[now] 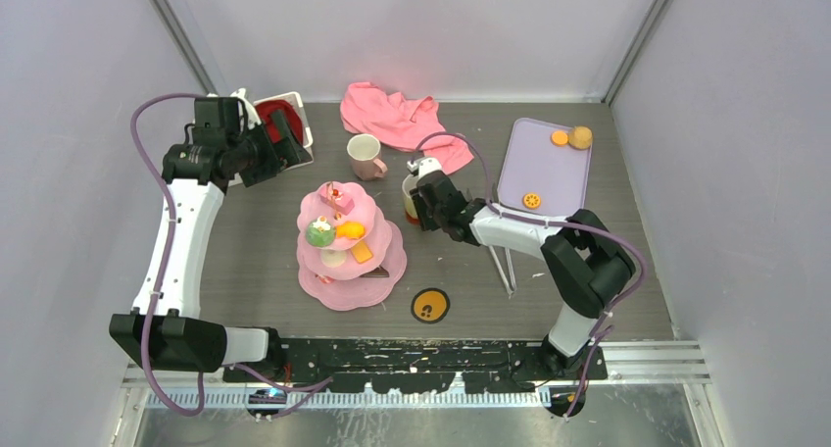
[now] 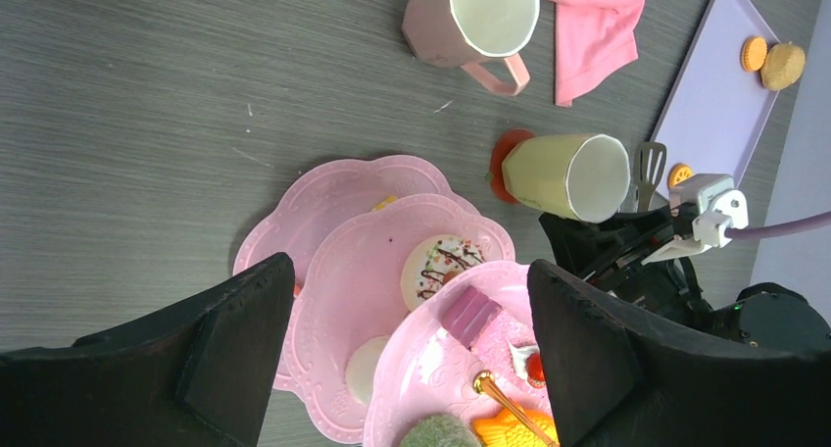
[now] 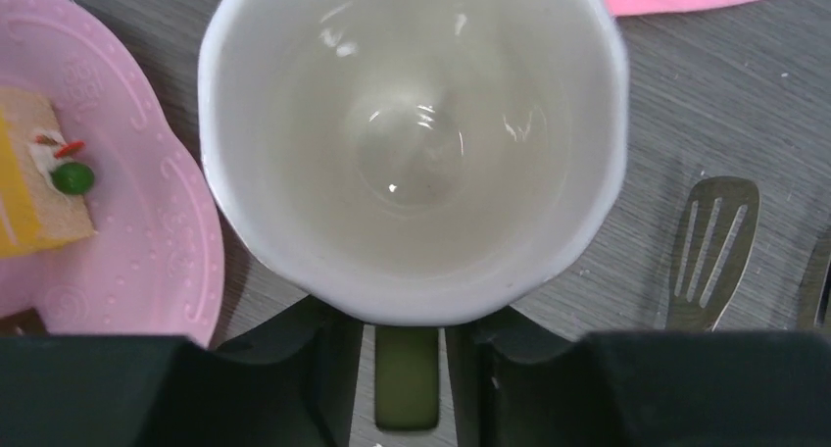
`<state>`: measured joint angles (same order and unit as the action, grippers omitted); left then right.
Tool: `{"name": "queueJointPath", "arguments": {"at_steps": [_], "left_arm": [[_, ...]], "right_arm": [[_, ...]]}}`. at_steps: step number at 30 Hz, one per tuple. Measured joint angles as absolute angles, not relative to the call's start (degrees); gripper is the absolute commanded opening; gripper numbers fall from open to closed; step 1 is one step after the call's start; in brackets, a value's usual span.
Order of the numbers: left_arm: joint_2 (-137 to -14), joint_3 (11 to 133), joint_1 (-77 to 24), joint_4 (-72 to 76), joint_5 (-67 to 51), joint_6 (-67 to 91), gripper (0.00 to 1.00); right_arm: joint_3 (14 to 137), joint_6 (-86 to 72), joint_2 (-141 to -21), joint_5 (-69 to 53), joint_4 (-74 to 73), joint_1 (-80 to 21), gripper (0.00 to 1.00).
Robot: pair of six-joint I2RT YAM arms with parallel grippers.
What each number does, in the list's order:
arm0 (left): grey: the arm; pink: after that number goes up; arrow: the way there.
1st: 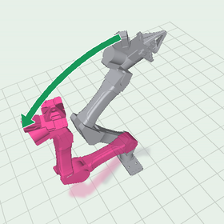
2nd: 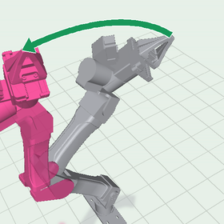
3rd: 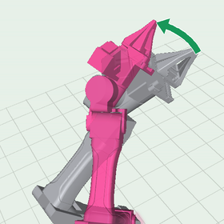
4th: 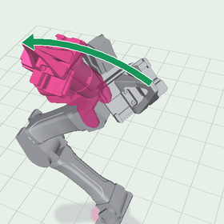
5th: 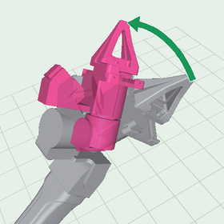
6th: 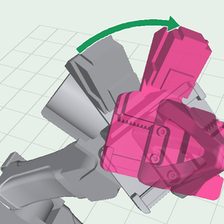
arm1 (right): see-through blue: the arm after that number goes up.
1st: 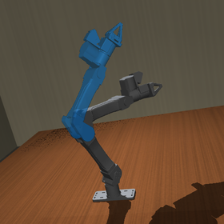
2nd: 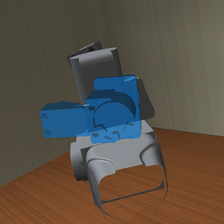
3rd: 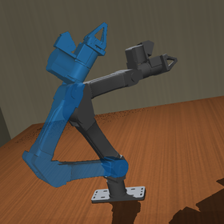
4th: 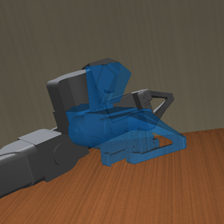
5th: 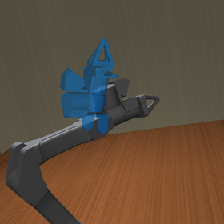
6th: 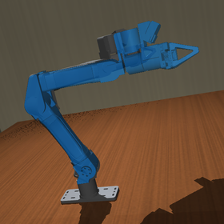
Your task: Serve the afternoon tea
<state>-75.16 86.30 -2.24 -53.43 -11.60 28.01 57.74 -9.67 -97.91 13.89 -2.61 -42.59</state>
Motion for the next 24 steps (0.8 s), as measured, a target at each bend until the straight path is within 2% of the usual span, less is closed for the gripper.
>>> {"name": "queueJointPath", "arguments": {"at_steps": [3, 5, 14, 24], "left_arm": [[-75.2, 86.3, -2.2, -53.4, -11.6, 28.0, 0.89], [-75.2, 86.3, -2.2, -53.4, -11.6, 28.0, 0.89], [-75.1, 86.3, -2.2, -53.4, -11.6, 28.0, 0.89], [-75.1, 86.3, -2.2, -53.5, -11.5, 28.0, 0.89]], "right_arm": [[58.9, -9.9, -97.8, 13.9, -2.4, -42.6, 0.59], [59.5, -9.8, -97.3, 13.9, -2.3, -42.6, 0.64], [64.0, -8.1, -93.2, 14.1, -4.2, -42.6, 0.69], [78.5, -4.6, -96.2, 12.5, -9.4, -42.6, 0.69]]}}
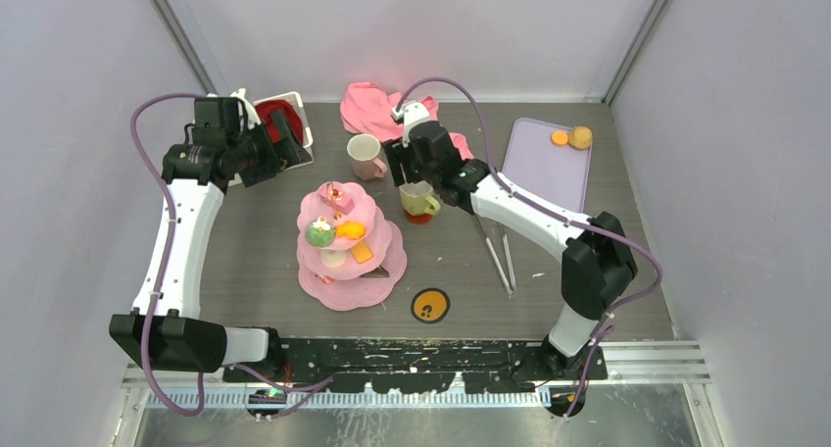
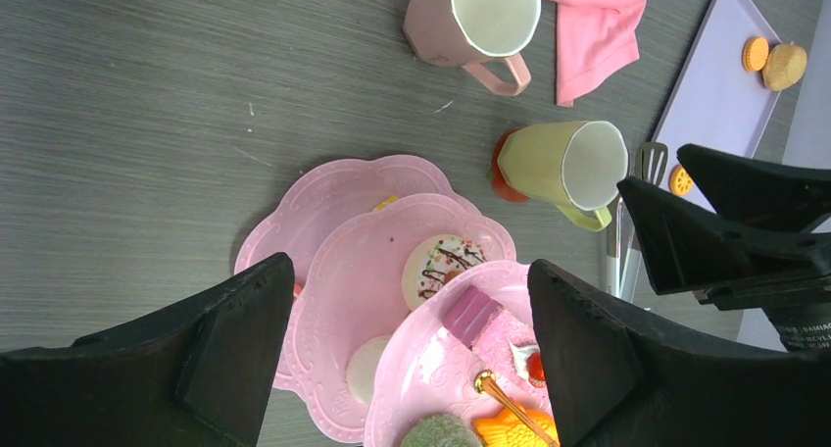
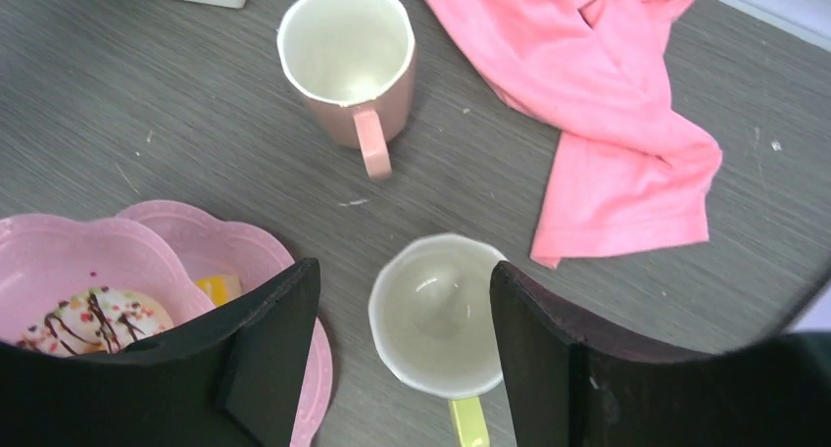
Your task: Serve the afternoon tea
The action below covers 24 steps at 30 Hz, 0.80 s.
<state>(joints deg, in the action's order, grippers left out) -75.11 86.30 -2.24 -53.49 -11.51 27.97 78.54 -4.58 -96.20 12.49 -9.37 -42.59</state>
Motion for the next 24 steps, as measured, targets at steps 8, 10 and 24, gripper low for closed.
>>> {"name": "queueJointPath", "arguments": {"at_steps": [8, 10, 24], "left_arm": [[-75.1, 86.3, -2.2, -53.7, -11.1, 27.8, 0.89], [-75.1, 86.3, -2.2, -53.8, -11.0, 27.7, 0.89], [-72.1, 87.1, -2.2, -55.1, -10.0, 26.8, 0.89]], "right_arm": [[88.9, -4.0, -106.4, 9.1, -14.1, -42.6, 0.68], [91.5, -3.7, -109.1, 8.4, -15.5, -42.6, 0.68], [105.7, -2.0, -123.2, 5.8, -20.5, -42.3, 0.68]]}}
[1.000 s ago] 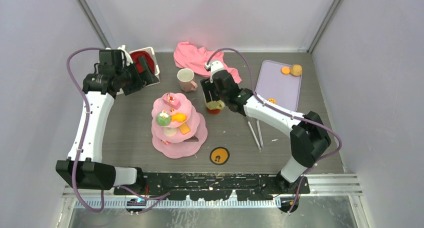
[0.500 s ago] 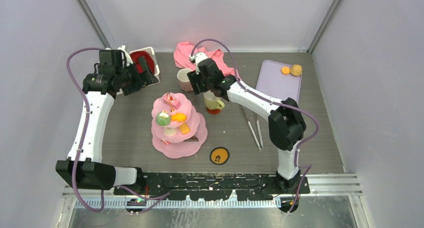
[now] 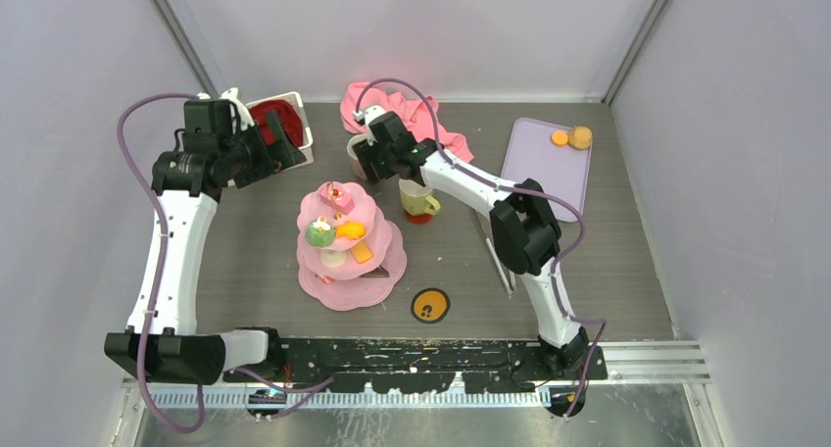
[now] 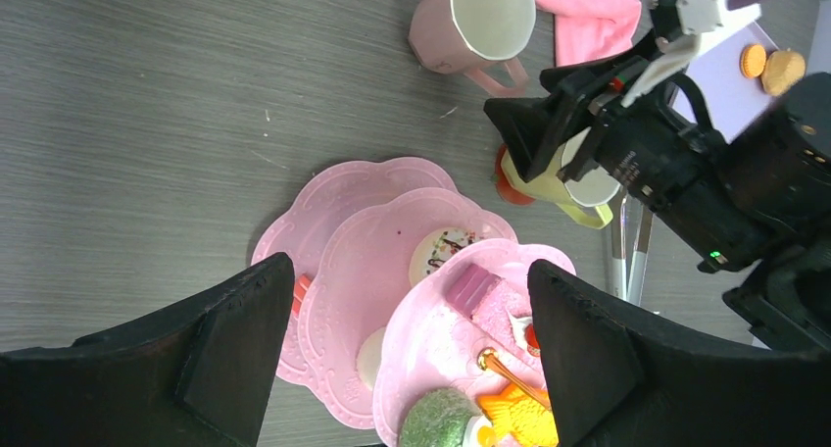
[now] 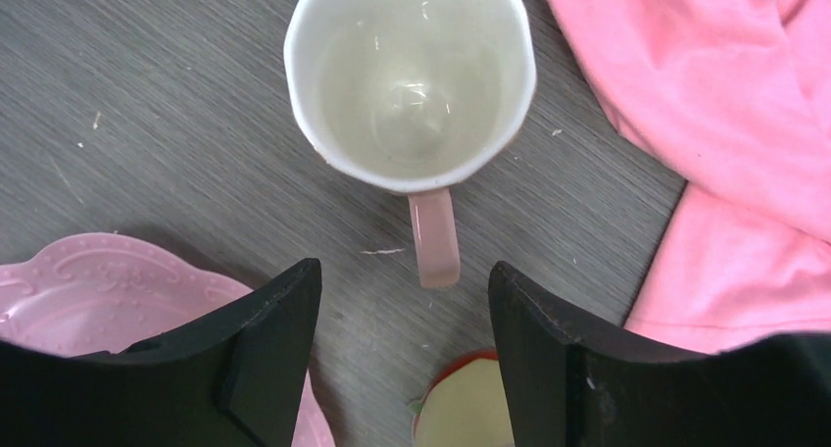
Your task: Serve the afternoon tea
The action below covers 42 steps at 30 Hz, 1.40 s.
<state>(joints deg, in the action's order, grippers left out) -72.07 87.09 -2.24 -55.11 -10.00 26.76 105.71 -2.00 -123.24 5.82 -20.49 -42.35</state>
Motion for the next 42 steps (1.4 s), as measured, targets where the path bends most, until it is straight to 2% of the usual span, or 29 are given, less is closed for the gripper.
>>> {"name": "queueJointPath", "arguments": {"at_steps": [6, 12, 18, 20, 21, 22, 34, 42], "left_arm": [[-71.7, 87.1, -2.2, -55.2, -9.4, 26.6, 0.89], [-71.7, 87.2, -2.2, -56.1, -9.0, 26.5, 0.89], [-71.3, 87.3, -2.2, -56.7, -8.5, 26.5, 0.89], [-71.2, 87.5, -2.2, -56.9, -8.3, 26.5, 0.89], [-71.2, 87.6, -2.2, -57.1, -8.3, 26.5, 0.89], [-71.1, 87.8, -2.2, -57.2, -8.1, 26.5, 0.89], [-70.8, 87.9, -2.2, -57.7, -7.9, 26.5, 0.89], [-70.5, 87.9, -2.2, -57.7, -7.9, 26.5, 0.89]], "right_arm": [[109.8, -1.3, -128.3, 4.9, -22.4, -42.2, 0.64], [112.3, -0.5, -131.3, 4.4, -23.8, -41.7, 0.54], [115.7, 0.1, -133.7, 4.4, -24.2, -41.0, 0.33], [116.2, 0.4, -133.8, 4.4, -24.1, -41.0, 0.18], [116.5, 0.6, -133.8, 4.4, -24.2, -40.9, 0.07], [116.8, 0.6, -133.8, 4.0, -24.3, -40.8, 0.01], [116.0, 3.3, -132.5, 5.1, -24.3, -40.2, 0.01], [107.3, 3.4, -117.6, 7.1, -21.9, -39.7, 0.01]]}}
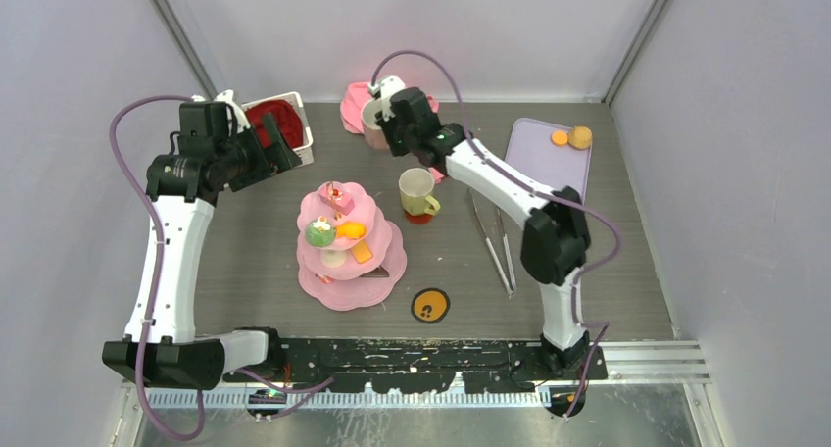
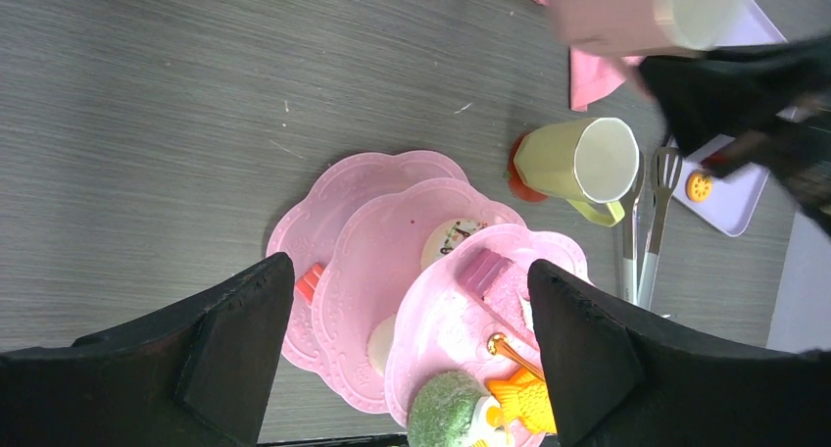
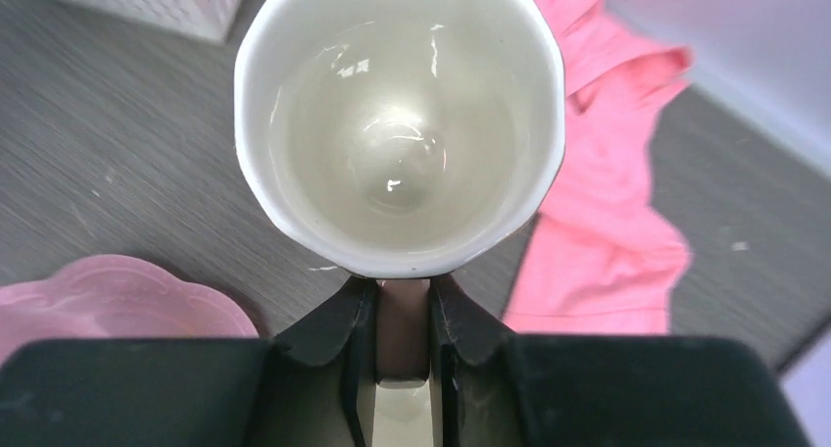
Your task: Serve the afternoon tea
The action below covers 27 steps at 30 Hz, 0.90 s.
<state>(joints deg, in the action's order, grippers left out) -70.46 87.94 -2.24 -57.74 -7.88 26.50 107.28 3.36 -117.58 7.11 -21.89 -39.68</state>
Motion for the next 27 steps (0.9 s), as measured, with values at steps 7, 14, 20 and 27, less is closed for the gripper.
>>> {"name": "queueJointPath", "arguments": {"at_steps": [7, 14, 20, 27], "left_arm": [[-70.3, 87.9, -2.2, -57.7, -8.0, 26.5, 0.89], [-70.3, 87.9, -2.2, -57.1, -8.7, 26.8, 0.88], [-70.7, 87.9, -2.2, -55.9, -9.5, 27.1, 0.88], [-70.9, 87.2, -2.2, -54.8, -10.6, 28.1, 0.88]], "right_arm": [[93.1, 3.4, -94.8, 9.9, -12.6, -39.5, 0.01], [75.8, 3.7, -75.7, 5.6, -11.6, -39.4, 0.01], [66.8, 2.8, -67.0, -2.5, -21.2, -39.4, 0.01], [50.7, -1.6, -52.8, -9.8, -28.6, -40.1, 0.01]]}}
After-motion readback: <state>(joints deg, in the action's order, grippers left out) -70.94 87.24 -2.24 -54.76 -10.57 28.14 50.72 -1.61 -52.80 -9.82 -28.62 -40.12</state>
